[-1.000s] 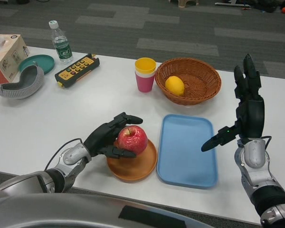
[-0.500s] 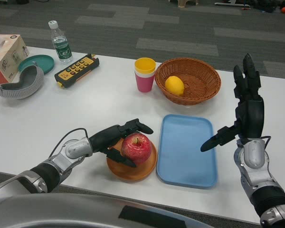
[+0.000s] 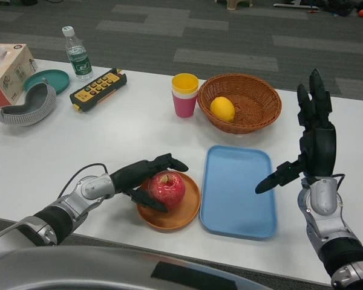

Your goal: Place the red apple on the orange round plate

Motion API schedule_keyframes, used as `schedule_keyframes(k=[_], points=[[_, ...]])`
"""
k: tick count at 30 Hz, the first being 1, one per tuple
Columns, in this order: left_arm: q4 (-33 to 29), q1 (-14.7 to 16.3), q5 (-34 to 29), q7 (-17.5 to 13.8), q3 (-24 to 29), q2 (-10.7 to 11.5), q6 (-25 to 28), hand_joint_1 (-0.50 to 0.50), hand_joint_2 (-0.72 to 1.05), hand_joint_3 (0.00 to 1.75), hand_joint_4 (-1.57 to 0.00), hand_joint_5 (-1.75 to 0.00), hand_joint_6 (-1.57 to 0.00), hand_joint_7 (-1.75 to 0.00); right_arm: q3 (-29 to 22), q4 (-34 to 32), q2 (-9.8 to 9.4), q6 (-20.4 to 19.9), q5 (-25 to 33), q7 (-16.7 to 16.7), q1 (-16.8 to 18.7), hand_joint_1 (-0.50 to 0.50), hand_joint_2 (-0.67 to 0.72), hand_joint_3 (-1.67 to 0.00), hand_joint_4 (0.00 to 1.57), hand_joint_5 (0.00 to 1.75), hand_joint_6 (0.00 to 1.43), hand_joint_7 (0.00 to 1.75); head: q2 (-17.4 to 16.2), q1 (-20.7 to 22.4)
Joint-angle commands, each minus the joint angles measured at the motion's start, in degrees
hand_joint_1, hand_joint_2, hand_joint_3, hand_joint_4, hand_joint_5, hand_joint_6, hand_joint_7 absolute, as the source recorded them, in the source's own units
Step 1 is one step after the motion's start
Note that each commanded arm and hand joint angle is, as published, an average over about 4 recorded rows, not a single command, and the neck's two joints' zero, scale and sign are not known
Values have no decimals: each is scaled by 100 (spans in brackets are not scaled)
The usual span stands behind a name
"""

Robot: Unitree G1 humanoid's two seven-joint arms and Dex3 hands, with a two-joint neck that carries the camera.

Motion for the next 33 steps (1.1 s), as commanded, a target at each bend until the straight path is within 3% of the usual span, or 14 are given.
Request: schedule_keyframes(k=[1,6,8,11,12,14,17,19,21,22,25,26,30,33], points=[[98,56,20,-6,8,46,40,-21,94,9,-3,-95,0,-59,-33,-24,-22,-10,42,-11,70,-33,60,0,0,0,0,0,-9,6],[105,64,45,69,41,35,-54,-13,80,9,0,-92,0,-42,-40,-24,-22,-10,42,-11,70,-33,60,0,0,0,0,0,-6,4],[118,64,53,144,50,40,-151,-3,65,4,0,-92,0,-37,-40,-24,-22,-10,42,-11,70,-33,60,0,0,0,0,0,-6,4],[168,75,53,306,61,44,-357,12,21,0,0,-90,0,-30,-42,-24,-22,-10,42,-11,70,-33,61,0,0,0,0,0,-6,4],[188,82,53,372,67,44,-450,18,7,2,0,-85,0,-28,-44,-24,-22,-10,42,-11,70,-33,63,0,0,0,0,0,-6,4],[236,100,58,557,76,44,-709,28,-2,7,0,-72,0,-28,-53,-19,-22,-10,42,-11,70,-32,65,0,0,0,0,0,-6,4],[302,126,124,832,131,44,-1021,42,-2,9,0,-51,0,-26,-57,-13,-22,-10,42,-11,70,-29,65,0,0,0,0,0,-6,4],[316,148,229,1005,197,44,-1164,43,-6,9,0,-38,0,-23,-53,-13,-22,-10,42,-11,70,-29,63,0,0,0,0,0,11,18],[320,174,308,1146,256,44,-1258,36,-19,13,0,-26,0,-17,-48,-15,-22,-10,42,-11,70,-29,60,0,0,0,0,0,30,22],[322,185,326,1192,276,44,-1300,24,-30,13,0,-21,0,-16,-51,-15,-22,-10,42,-11,70,-29,61,0,0,0,0,0,27,16],[344,212,385,1416,348,44,-1465,-38,-68,9,0,-5,0,-9,-57,-15,-22,-10,42,-11,70,-29,65,0,0,0,0,0,27,16],[388,214,396,1581,362,44,-1583,-50,-72,9,0,-3,0,-7,-55,-13,-22,-10,42,-11,70,-29,65,0,0,0,0,0,27,16],[566,214,403,2194,406,44,-2032,-50,-64,9,0,0,0,-7,-51,-6,-22,-10,42,-11,70,-29,66,0,0,0,0,0,153,5],[740,214,293,2864,467,38,-2423,-50,-64,9,0,0,0,-2,-55,-6,-22,-10,42,-11,70,-29,65,0,0,0,0,0,180,8]])
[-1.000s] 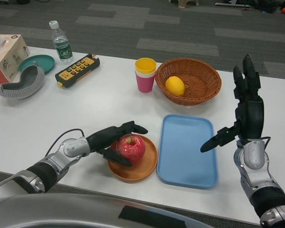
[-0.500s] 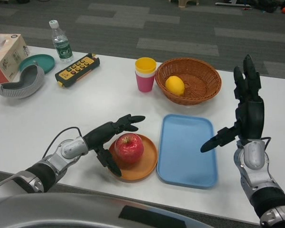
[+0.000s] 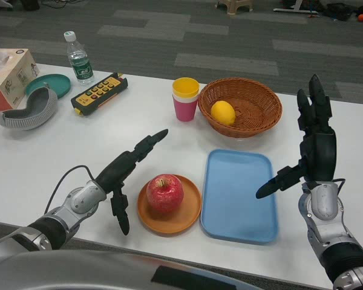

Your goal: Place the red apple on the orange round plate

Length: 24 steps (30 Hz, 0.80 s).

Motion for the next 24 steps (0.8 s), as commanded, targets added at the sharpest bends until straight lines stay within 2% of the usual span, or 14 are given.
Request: schedule_keyframes(k=[1,4,10,15,19,20,24], points=[[223,32,-206,770,88,37,-469,-50,-64,9,0,0,0,0,-47,0,-22,-10,35,-10,32,-29,65,0,0,0,0,0,52,0],[258,32,-613,1098,60,15,-639,-50,-64,9,0,0,0,0,-36,5,-22,-10,35,-10,32,-29,65,0,0,0,0,0,52,0],[-32,23,-1399,1128,68,-29,-735,-50,-64,9,0,0,0,0,-27,13,-22,-10,44,-10,19,-29,63,0,0,0,0,0,52,0],[-542,-65,-1995,1128,191,-68,-757,-50,-64,4,0,0,0,0,-27,40,-16,-10,42,-10,6,-29,63,0,0,0,0,0,52,0],[-819,-124,-2258,1111,389,-84,-746,-50,-64,4,0,0,0,0,-31,51,-13,-3,38,-10,6,-29,65,0,0,0,0,0,493,-132],[-898,-139,-2293,1104,471,-84,-733,-50,-64,7,0,0,0,0,-33,55,-13,-1,40,-10,3,-29,65,0,0,0,0,0,405,-106],[-1199,-161,-2469,1102,657,-101,-647,-50,-64,7,0,0,0,0,-31,79,-5,-1,38,-10,-14,-29,61,0,0,0,0,0,568,-246]])
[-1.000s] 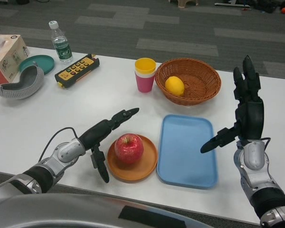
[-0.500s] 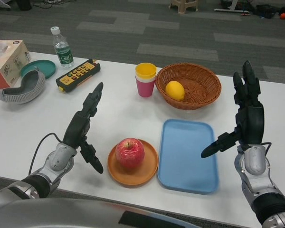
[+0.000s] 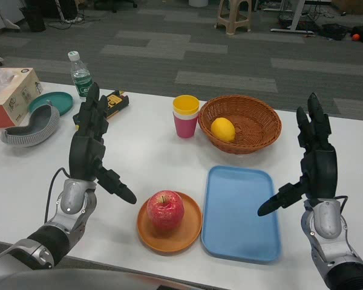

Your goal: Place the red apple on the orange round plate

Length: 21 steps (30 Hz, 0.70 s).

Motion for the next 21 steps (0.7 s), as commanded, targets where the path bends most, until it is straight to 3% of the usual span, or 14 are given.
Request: schedule_keyframes(k=[1,11,15,21], points=[[-333,-68,-251,2,189,-35,78,-50,-64,4,0,0,0,0,-33,67,-1,-2,33,-10,-25,-29,60,0,0,0,0,0,46,-36],[-614,-288,-202,-183,241,-75,390,-50,-64,4,0,0,0,0,-20,115,8,-2,33,-10,-82,-29,66,0,0,0,0,0,130,-30],[-663,-363,-159,-196,206,-83,425,-50,-64,2,0,0,0,0,-20,137,3,-2,33,-10,-100,-29,60,0,0,0,0,0,185,-78],[-746,-499,-115,-196,167,-88,443,-50,-64,9,0,0,0,0,-11,185,-10,-2,42,-10,-139,-29,63,0,0,0,0,0,195,-122]])
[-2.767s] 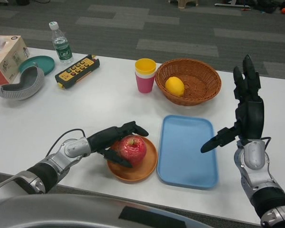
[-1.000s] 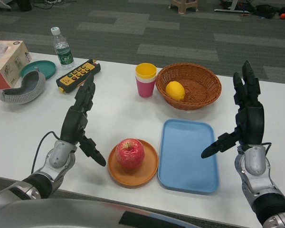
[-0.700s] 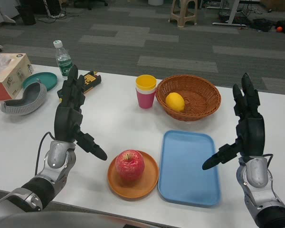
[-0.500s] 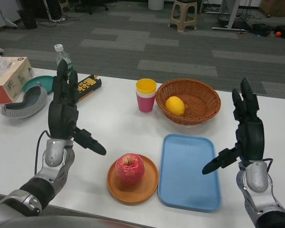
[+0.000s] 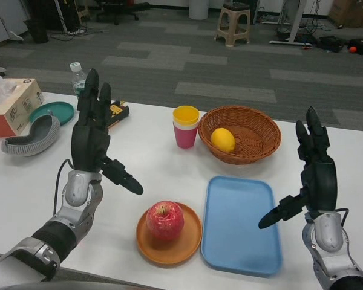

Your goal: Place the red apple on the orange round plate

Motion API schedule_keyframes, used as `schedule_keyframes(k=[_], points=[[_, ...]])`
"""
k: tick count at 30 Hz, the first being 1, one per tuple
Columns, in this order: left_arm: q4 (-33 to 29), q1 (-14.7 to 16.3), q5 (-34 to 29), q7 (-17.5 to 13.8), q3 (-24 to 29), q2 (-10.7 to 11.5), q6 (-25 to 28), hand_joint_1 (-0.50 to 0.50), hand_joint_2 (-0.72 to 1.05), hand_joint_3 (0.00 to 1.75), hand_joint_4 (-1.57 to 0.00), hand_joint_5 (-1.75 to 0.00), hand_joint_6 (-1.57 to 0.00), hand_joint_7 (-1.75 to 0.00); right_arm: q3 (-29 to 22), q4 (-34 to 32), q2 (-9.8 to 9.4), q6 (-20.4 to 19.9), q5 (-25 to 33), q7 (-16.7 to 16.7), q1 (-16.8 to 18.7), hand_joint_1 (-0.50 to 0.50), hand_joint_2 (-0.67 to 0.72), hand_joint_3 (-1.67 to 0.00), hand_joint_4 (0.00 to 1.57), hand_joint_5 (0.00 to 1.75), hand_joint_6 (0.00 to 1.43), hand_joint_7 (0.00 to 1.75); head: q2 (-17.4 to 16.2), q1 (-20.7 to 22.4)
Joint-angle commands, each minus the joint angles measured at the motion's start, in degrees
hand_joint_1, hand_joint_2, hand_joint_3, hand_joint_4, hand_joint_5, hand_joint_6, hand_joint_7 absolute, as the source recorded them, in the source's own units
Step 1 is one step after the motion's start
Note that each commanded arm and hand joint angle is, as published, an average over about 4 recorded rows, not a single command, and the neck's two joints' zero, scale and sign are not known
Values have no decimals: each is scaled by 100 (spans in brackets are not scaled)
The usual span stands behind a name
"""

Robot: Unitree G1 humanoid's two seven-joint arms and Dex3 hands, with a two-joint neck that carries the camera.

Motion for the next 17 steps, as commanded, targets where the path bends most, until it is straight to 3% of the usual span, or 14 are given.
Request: schedule_keyframes(k=[1,4,7,13,17], points=[[-83,-157,39,-15,1,12,54,-50,-64,7,0,0,0,0,-14,58,-18,-2,41,-10,-140,-29,63,0,0,0,0,0,12,-20],[-85,-230,41,-39,18,-10,97,-50,-64,0,0,0,0,0,-14,75,-20,-2,36,-10,-155,-29,66,0,0,0,0,0,42,-61],[-68,-346,68,-129,159,-131,168,-50,-64,7,0,0,0,0,-14,93,-20,2,43,-10,-173,-29,66,0,0,0,0,0,71,-118],[-44,-595,134,-760,534,-505,662,-50,-64,0,0,0,0,0,-67,97,4,7,34,-8,-177,-29,61,0,0,0,0,0,226,-286],[47,-787,106,-758,651,-566,700,-50,-64,0,0,0,0,0,-102,112,12,7,28,-5,-204,-29,66,0,0,0,0,0,368,-408]])
